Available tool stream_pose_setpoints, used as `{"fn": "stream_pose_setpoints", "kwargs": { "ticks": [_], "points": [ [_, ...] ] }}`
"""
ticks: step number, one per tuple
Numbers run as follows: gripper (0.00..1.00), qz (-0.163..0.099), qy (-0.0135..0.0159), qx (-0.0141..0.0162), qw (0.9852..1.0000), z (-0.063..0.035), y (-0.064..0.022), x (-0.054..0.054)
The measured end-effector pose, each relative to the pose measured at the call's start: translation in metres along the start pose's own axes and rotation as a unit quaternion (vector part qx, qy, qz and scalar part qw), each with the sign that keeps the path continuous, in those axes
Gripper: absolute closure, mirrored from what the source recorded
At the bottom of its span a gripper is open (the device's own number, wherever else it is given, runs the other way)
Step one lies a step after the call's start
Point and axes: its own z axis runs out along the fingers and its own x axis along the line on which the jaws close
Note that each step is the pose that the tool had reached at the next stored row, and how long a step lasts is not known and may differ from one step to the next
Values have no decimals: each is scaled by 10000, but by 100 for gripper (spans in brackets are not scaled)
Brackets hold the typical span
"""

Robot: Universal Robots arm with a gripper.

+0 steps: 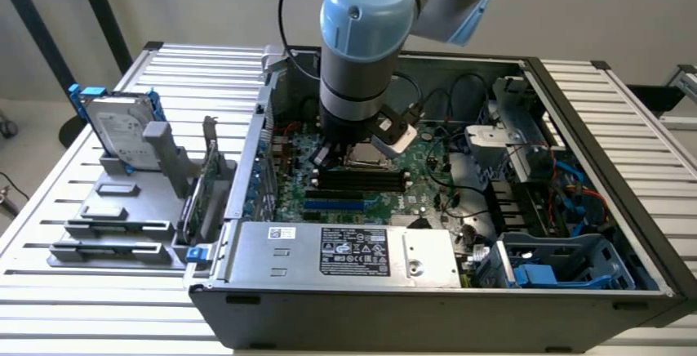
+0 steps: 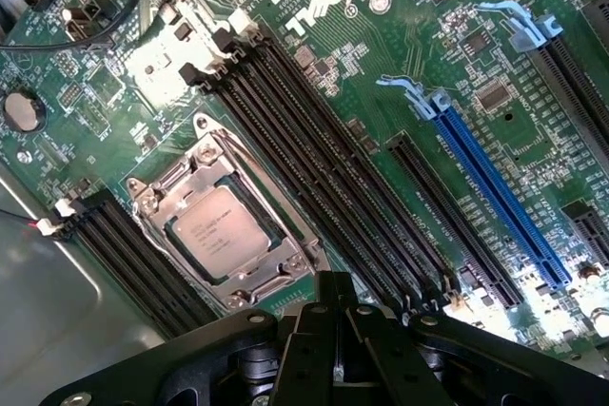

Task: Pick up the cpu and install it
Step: 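Install the first cpu locking lever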

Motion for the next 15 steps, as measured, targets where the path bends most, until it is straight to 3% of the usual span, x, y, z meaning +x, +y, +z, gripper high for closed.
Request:
{"fn": "stream_pose_setpoints", "kwargs": {
  "ticks": [15],
  "points": [
    [89,0,0,0,10000,140,-42,13]
  ]
}}
